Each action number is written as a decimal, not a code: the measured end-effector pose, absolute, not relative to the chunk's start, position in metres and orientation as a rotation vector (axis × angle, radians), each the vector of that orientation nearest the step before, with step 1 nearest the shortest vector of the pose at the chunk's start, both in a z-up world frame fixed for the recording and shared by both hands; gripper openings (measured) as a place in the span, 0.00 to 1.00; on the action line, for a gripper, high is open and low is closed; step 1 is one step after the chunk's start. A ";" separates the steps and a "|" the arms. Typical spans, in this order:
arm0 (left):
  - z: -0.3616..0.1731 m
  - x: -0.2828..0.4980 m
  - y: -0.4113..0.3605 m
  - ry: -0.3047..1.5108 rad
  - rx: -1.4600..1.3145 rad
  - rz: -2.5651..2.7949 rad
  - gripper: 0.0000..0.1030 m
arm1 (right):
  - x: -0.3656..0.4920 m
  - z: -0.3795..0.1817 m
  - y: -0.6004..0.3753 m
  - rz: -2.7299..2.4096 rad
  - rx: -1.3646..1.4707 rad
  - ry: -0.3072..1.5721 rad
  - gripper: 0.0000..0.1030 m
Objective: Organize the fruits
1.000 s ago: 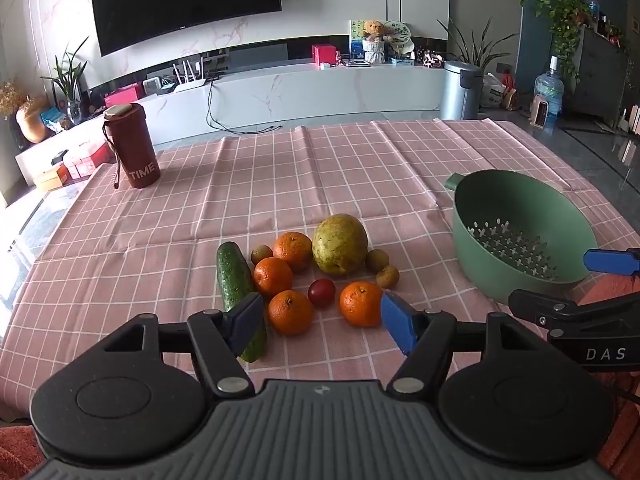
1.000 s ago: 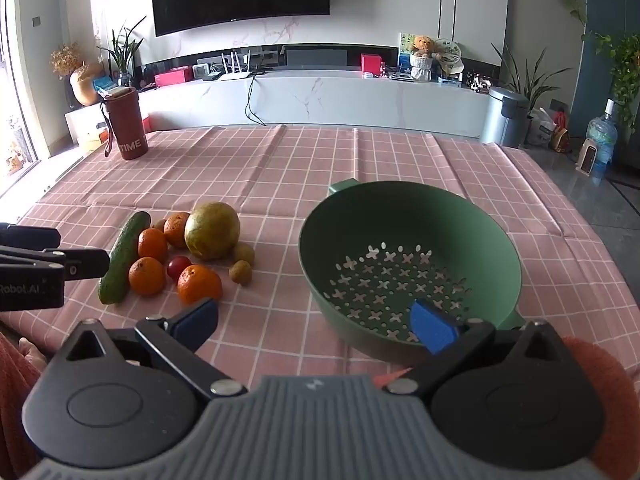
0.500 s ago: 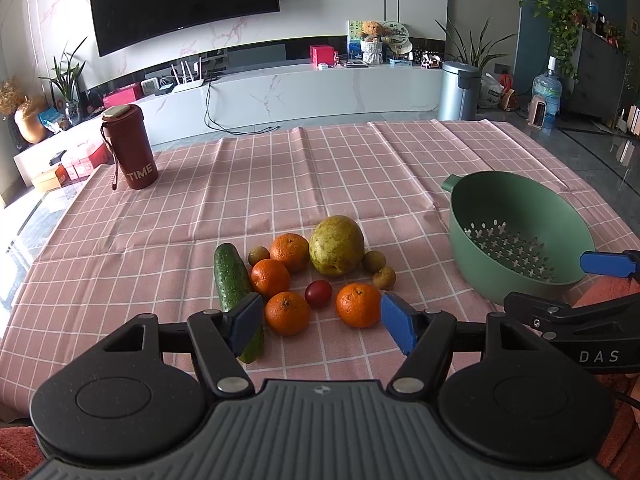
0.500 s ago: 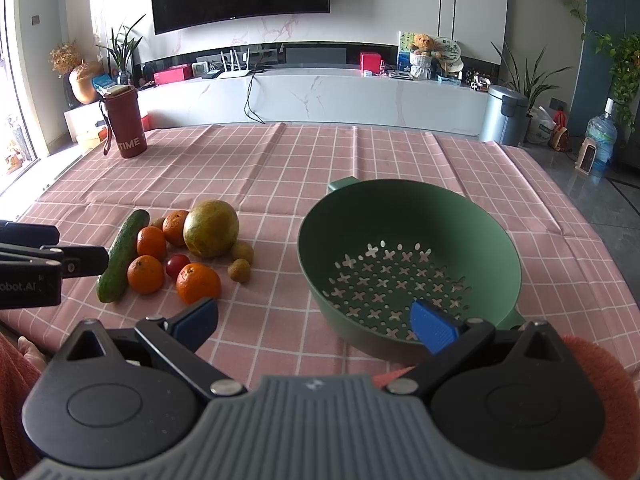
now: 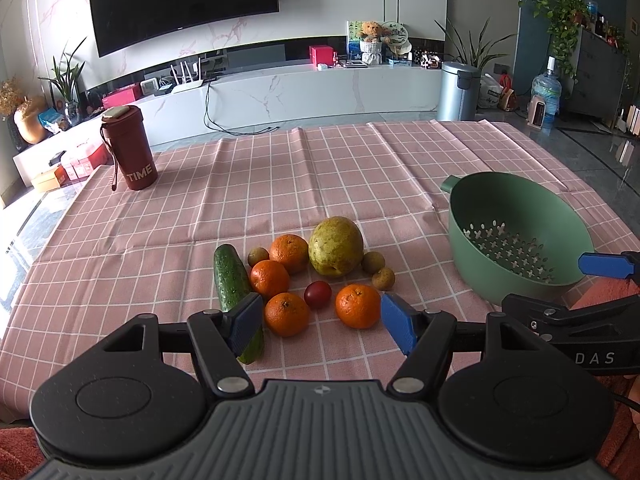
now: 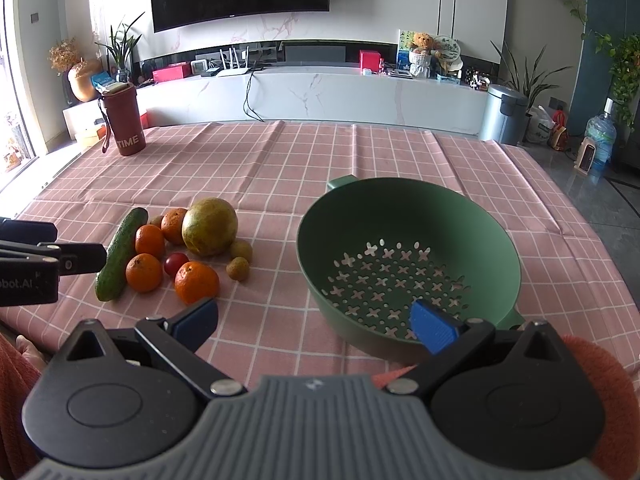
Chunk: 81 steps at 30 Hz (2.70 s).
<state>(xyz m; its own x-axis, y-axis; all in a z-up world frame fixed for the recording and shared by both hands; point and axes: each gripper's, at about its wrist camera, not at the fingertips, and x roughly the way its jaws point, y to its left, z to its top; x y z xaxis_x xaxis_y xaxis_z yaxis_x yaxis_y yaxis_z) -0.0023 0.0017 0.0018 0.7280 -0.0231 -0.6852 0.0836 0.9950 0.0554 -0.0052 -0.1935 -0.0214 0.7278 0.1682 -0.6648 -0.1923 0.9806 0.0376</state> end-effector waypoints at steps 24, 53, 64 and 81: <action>0.005 -0.002 0.000 0.754 0.076 -0.068 0.77 | -0.005 -0.021 -0.193 0.199 -0.036 0.732 0.96; 0.011 0.024 0.013 0.779 0.056 -0.100 0.77 | 0.000 -0.010 -0.189 0.214 -0.015 0.756 0.96; -0.002 0.072 0.064 0.874 -0.075 -0.042 0.69 | 0.044 0.000 -0.138 0.430 -0.063 0.685 0.79; -0.065 0.118 0.126 1.048 -0.316 -0.009 0.62 | 0.142 -0.059 -0.084 0.485 -0.005 0.829 0.58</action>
<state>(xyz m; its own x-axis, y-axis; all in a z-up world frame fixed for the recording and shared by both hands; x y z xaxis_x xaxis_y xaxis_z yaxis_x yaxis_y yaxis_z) 0.1184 0.1258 -0.0650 0.5034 -0.1568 -0.8497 -0.1422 0.9549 -0.2605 0.1416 -0.0843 -0.0591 0.5734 0.4121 -0.7080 -0.4157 0.8911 0.1820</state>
